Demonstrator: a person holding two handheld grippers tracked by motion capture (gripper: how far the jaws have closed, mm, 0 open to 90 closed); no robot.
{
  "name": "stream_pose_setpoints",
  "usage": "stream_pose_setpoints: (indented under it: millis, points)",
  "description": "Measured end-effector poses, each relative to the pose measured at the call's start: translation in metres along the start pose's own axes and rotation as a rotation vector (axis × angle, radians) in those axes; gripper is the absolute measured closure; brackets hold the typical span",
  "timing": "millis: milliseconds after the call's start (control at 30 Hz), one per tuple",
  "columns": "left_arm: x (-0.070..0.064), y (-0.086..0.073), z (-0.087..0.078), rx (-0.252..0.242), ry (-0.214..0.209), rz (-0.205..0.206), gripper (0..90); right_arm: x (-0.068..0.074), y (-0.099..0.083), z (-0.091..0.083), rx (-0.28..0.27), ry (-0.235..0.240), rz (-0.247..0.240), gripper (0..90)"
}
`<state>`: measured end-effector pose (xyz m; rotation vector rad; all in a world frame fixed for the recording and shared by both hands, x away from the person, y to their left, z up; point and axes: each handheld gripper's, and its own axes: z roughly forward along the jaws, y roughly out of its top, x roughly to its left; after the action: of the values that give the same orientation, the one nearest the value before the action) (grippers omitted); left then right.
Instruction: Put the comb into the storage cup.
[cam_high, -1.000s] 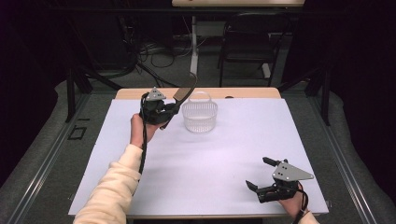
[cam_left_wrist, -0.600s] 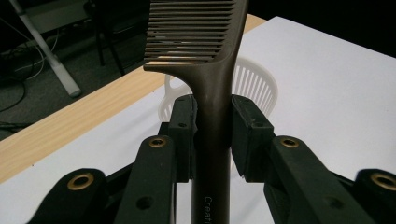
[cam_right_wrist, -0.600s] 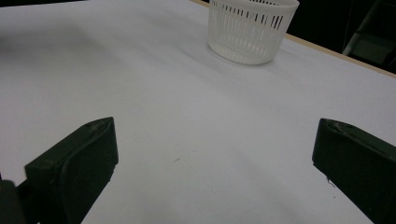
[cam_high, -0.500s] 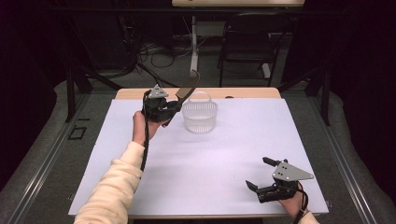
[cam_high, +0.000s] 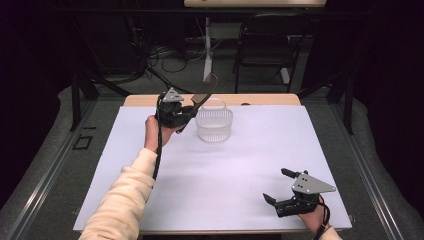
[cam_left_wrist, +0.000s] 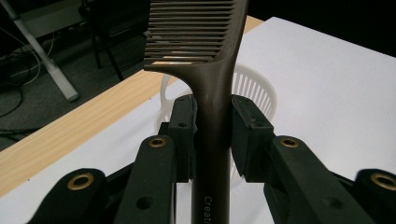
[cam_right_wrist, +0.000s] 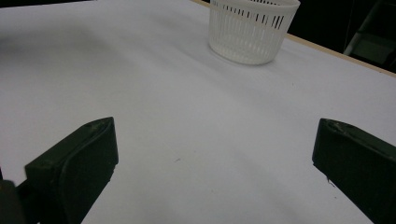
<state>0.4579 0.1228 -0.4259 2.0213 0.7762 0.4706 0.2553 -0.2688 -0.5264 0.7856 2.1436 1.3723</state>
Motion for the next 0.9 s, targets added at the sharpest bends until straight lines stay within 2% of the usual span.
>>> stream_pose_setpoints:
  millis: [167,233,500,633,900]
  points:
    - [0.001,0.003,0.003,-0.001,-0.024,0.001,71.4,0.000,0.000,0.000,0.000,0.000,0.001,0.0]
    - [0.002,0.004,0.004,0.002,-0.028,0.016,71.4,0.000,0.000,0.000,0.002,0.001,0.001,0.0]
    - [0.005,0.008,0.010,-0.029,-0.047,0.010,71.5,0.000,0.000,0.000,-0.001,0.003,0.000,0.0]
    - [0.007,0.012,0.014,-0.048,-0.080,0.019,71.5,0.000,0.000,0.000,0.001,0.004,0.001,0.0]
    - [0.011,0.018,0.025,-0.055,-0.109,0.045,71.5,0.000,0.000,0.001,0.003,0.008,0.003,0.0]
